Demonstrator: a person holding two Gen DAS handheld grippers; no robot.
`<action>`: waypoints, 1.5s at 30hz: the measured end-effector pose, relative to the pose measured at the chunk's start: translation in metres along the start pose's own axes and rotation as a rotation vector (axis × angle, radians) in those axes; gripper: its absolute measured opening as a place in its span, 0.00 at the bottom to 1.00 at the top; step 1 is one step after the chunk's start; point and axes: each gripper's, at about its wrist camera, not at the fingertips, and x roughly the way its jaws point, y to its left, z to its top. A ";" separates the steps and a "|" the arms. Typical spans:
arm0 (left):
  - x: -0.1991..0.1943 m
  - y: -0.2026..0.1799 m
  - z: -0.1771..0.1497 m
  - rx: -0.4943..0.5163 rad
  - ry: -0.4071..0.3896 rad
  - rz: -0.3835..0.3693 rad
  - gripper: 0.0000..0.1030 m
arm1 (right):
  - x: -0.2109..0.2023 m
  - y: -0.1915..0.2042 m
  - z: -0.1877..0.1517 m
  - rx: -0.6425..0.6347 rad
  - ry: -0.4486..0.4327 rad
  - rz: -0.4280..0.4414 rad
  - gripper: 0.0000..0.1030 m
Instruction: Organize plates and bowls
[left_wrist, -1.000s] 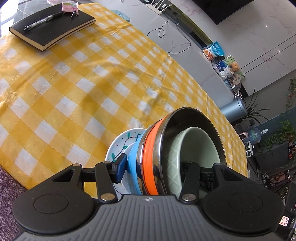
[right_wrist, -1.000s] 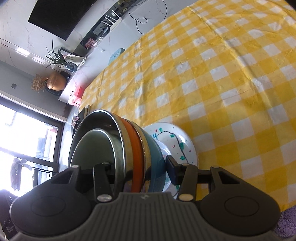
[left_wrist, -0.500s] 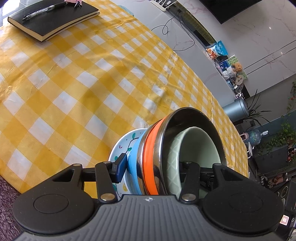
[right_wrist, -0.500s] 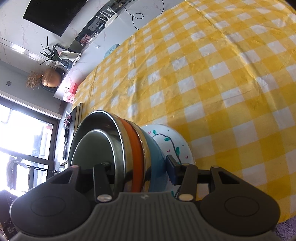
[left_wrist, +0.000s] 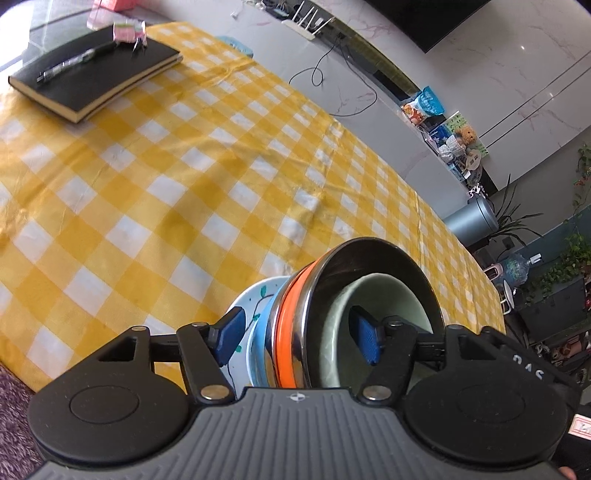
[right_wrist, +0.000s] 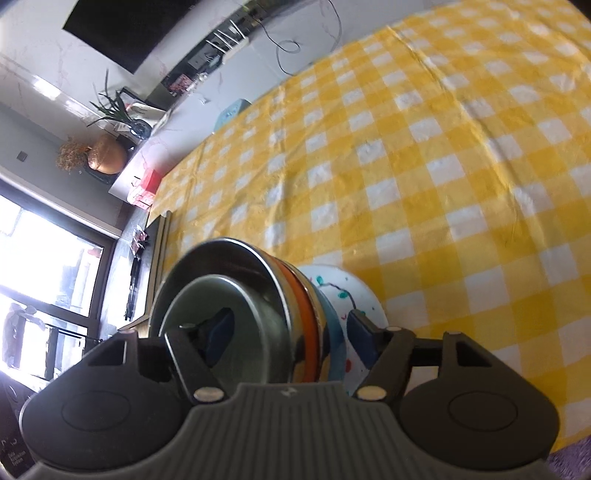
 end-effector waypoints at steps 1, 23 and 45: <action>-0.002 -0.001 0.000 0.012 -0.011 0.004 0.73 | -0.003 0.002 0.000 -0.016 -0.011 -0.005 0.70; -0.138 -0.086 -0.074 0.537 -0.501 0.191 0.71 | -0.124 0.032 -0.051 -0.463 -0.342 -0.176 0.74; -0.152 -0.104 -0.159 0.697 -0.469 0.336 0.84 | -0.199 0.012 -0.157 -0.623 -0.507 -0.254 0.81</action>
